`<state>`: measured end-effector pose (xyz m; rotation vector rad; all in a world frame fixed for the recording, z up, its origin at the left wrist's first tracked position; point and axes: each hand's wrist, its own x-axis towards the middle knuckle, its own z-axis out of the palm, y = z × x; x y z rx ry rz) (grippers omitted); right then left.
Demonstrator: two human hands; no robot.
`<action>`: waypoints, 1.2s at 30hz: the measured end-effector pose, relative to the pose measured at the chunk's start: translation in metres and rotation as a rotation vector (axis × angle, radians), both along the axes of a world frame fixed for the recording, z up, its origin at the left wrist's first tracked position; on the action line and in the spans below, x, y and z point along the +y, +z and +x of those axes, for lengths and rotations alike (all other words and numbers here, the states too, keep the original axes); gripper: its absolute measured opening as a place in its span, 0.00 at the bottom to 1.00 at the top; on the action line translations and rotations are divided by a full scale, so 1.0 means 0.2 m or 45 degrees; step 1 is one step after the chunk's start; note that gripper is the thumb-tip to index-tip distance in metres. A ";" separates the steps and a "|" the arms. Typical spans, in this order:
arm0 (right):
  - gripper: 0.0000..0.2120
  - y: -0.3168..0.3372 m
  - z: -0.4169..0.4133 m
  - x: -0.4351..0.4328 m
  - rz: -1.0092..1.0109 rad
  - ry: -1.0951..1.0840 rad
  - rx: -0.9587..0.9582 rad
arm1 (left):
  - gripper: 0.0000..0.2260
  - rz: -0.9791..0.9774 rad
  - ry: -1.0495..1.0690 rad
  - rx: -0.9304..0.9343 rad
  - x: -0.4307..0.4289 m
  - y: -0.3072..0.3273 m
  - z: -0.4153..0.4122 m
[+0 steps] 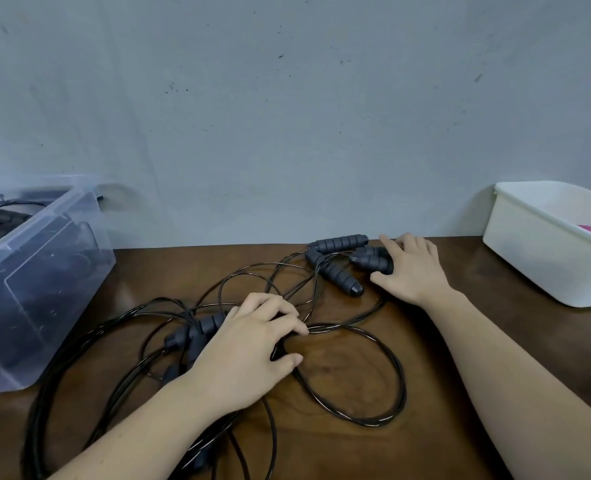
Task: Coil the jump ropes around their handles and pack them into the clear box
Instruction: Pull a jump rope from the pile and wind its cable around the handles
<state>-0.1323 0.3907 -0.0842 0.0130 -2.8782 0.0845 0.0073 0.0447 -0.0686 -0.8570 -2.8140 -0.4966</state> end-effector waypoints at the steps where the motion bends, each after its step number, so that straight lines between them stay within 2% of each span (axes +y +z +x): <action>1: 0.40 0.00 -0.01 0.01 0.012 -0.007 0.030 | 0.14 -0.004 0.001 0.005 0.00 0.00 0.00; 6: 0.25 0.00 0.04 0.01 -0.116 0.064 0.068 | 0.10 0.038 0.002 -0.001 -0.01 -0.01 0.00; 9: 0.14 0.10 0.10 0.00 -0.304 0.097 0.132 | 0.03 0.230 0.033 -0.027 -0.02 0.02 0.00; 10: 0.11 0.14 0.11 0.00 -0.337 0.097 0.159 | 0.04 0.321 0.058 -0.049 -0.02 0.03 0.00; 12: 0.13 0.19 0.12 -0.02 -0.319 0.092 0.161 | 0.06 0.477 0.106 -0.100 -0.02 0.05 0.00; 14: 0.18 0.20 0.12 -0.05 -0.269 0.109 0.026 | 0.06 0.529 0.134 -0.111 -0.02 0.06 0.00; 17: 0.24 0.15 0.12 -0.09 -0.305 0.132 -0.203 | 0.04 0.509 0.121 -0.107 -0.02 0.05 0.01; 26: 0.37 0.17 0.14 -0.18 -0.191 0.137 -0.425 | 0.02 0.483 0.127 -0.097 -0.02 0.08 0.01; 33: 0.20 0.33 0.24 -0.22 -0.489 0.281 -0.573 | 0.03 0.513 0.175 -0.111 -0.02 0.14 0.02; 36: 0.12 0.43 0.34 -0.29 -0.936 0.420 -0.616 | 0.06 0.573 0.213 -0.088 -0.02 0.19 0.03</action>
